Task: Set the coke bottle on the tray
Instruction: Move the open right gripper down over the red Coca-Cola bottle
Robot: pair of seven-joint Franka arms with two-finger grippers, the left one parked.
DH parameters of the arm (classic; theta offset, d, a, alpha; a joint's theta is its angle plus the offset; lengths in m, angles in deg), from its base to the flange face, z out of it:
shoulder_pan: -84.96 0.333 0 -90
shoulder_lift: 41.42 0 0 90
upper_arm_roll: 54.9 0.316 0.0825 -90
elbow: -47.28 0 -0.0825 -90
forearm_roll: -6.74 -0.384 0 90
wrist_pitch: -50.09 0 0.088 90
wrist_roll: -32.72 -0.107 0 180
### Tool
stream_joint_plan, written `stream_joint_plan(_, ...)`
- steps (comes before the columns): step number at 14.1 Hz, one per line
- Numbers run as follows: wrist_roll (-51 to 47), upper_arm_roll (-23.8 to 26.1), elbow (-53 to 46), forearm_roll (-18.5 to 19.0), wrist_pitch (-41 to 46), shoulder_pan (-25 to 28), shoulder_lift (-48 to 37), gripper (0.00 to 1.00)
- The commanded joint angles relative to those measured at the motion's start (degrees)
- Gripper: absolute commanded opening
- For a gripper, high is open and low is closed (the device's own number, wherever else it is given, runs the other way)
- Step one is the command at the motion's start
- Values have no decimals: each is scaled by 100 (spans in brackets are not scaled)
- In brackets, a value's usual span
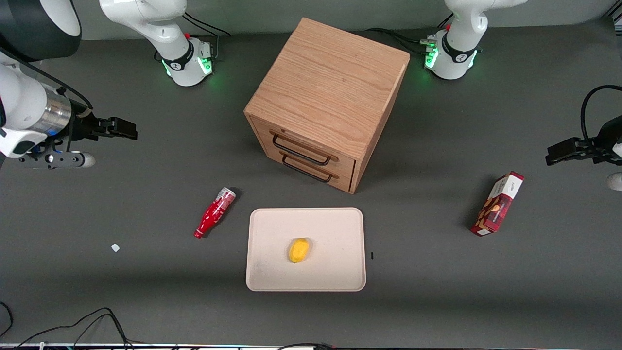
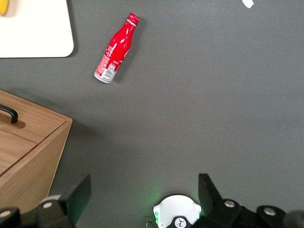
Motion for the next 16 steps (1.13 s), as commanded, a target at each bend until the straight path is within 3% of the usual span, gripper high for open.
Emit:
stream_joint_plan(1, -350, -32, -171, -128, -101, 86, 383, 100)
stream_joint_plan(6, -1423, 205, 319, -137, -1040, 86, 761, 100)
stream_joint_plan(9, -2275, 337, 1039, -137, -2129, 78, 805, 100)
stream_joint_plan(16, -3172, 355, 2316, -102, -4538, 86, 1147, 100)
